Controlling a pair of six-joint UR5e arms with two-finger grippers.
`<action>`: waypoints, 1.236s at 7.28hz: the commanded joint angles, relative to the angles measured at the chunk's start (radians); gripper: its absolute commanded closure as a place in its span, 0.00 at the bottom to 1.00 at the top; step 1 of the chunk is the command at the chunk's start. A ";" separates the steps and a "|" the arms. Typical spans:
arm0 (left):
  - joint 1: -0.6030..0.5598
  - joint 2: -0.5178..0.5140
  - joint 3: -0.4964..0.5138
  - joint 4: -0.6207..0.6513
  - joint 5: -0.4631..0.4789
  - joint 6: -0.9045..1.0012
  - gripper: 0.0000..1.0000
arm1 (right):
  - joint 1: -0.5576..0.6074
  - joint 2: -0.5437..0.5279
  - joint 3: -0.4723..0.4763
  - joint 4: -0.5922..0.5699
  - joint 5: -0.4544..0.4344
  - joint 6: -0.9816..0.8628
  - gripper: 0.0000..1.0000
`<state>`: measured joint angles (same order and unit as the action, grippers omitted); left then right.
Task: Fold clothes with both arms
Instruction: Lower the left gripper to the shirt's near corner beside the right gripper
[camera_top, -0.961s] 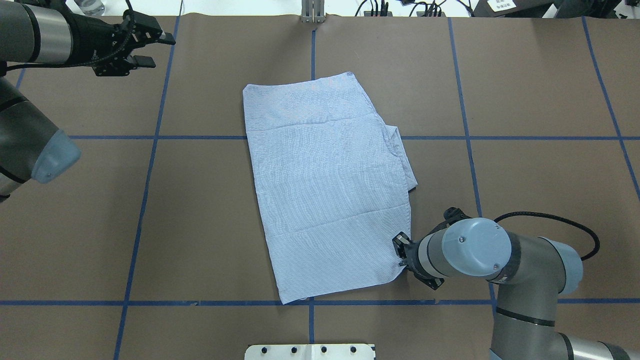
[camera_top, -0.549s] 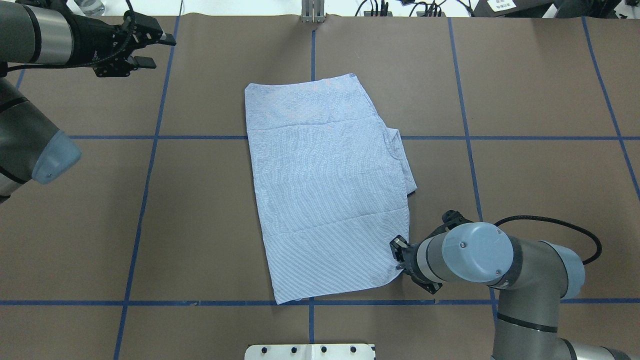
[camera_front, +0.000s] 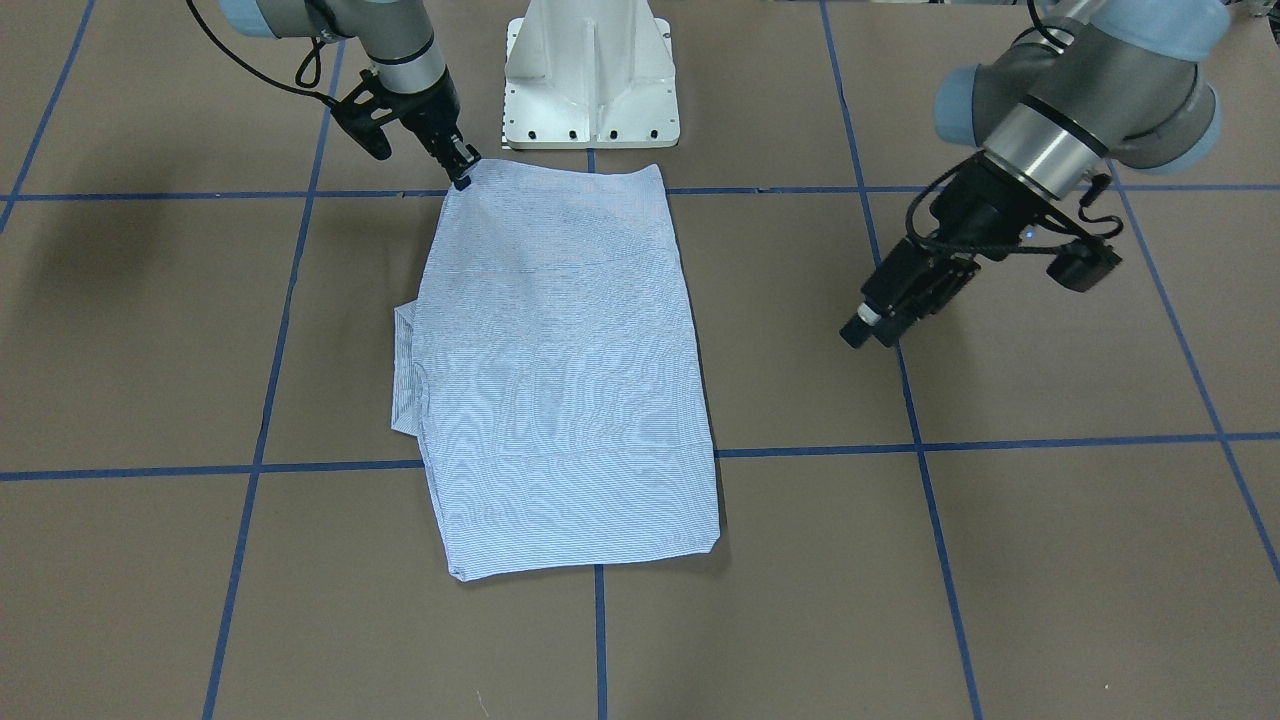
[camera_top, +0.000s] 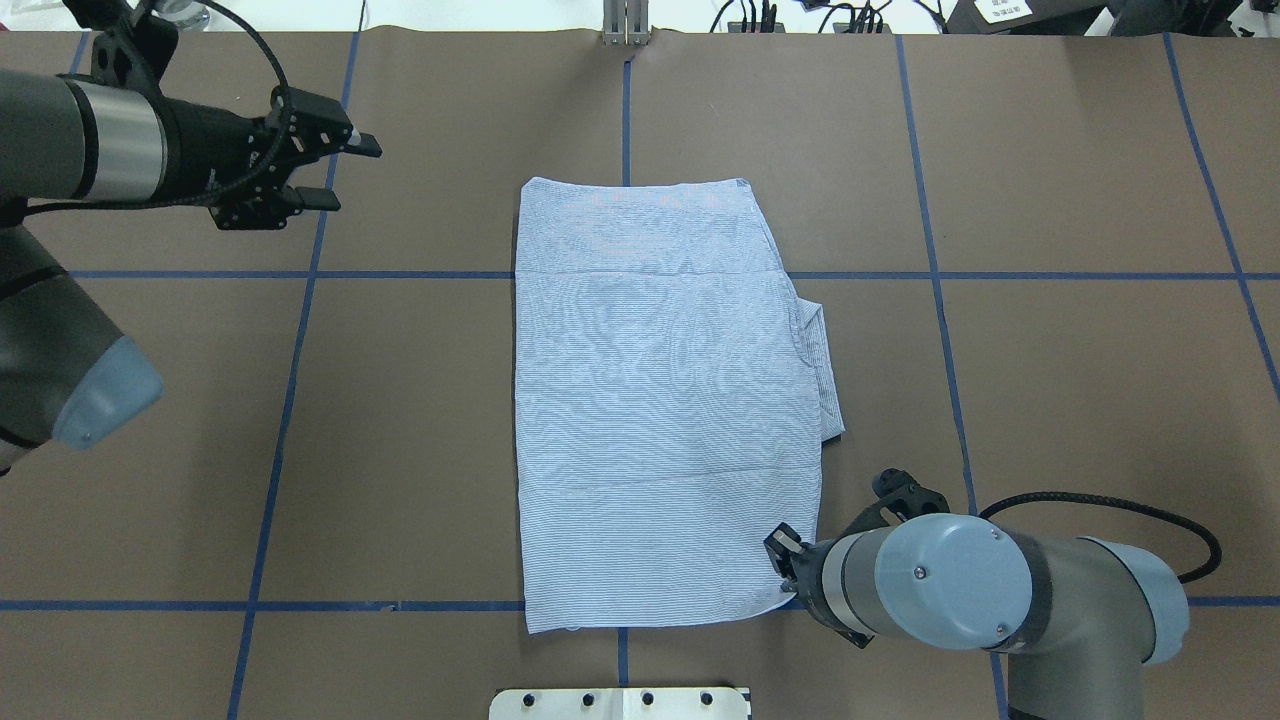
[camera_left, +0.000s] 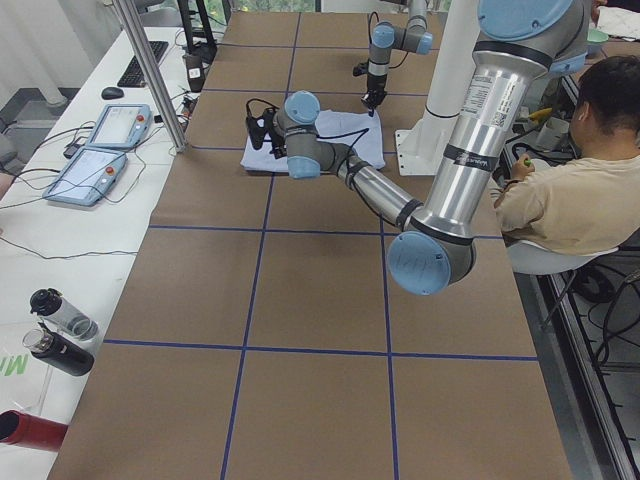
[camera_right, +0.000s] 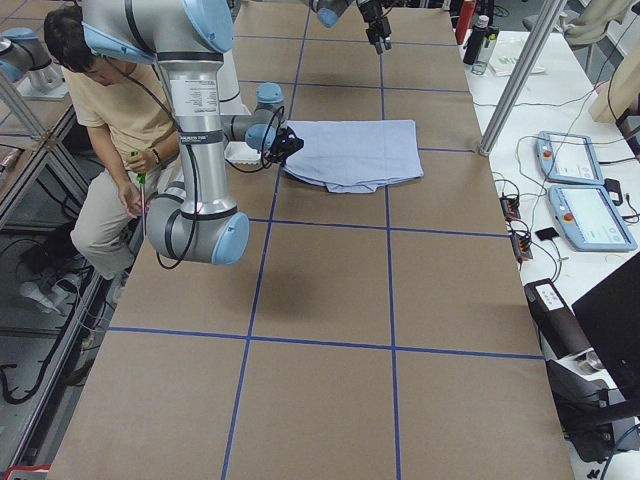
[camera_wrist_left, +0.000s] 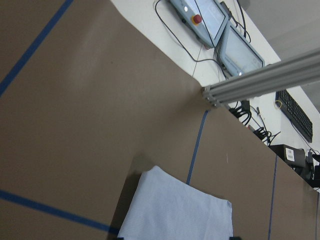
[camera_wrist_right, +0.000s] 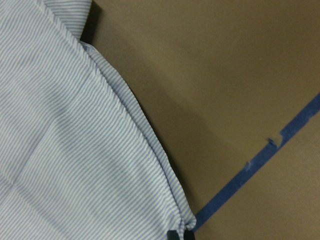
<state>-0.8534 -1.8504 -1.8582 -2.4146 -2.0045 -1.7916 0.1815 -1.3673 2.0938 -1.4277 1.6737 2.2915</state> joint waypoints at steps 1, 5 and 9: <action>0.238 0.103 -0.125 0.011 0.129 -0.090 0.00 | -0.027 0.002 0.012 -0.013 -0.002 0.019 1.00; 0.571 0.124 -0.116 0.019 0.349 -0.307 0.11 | -0.028 0.004 0.018 -0.013 0.003 0.019 1.00; 0.728 0.117 -0.063 0.020 0.405 -0.348 0.18 | -0.031 0.000 0.012 -0.013 0.004 0.019 1.00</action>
<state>-0.1552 -1.7269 -1.9437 -2.3946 -1.6031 -2.1300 0.1519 -1.3679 2.1090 -1.4404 1.6781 2.3095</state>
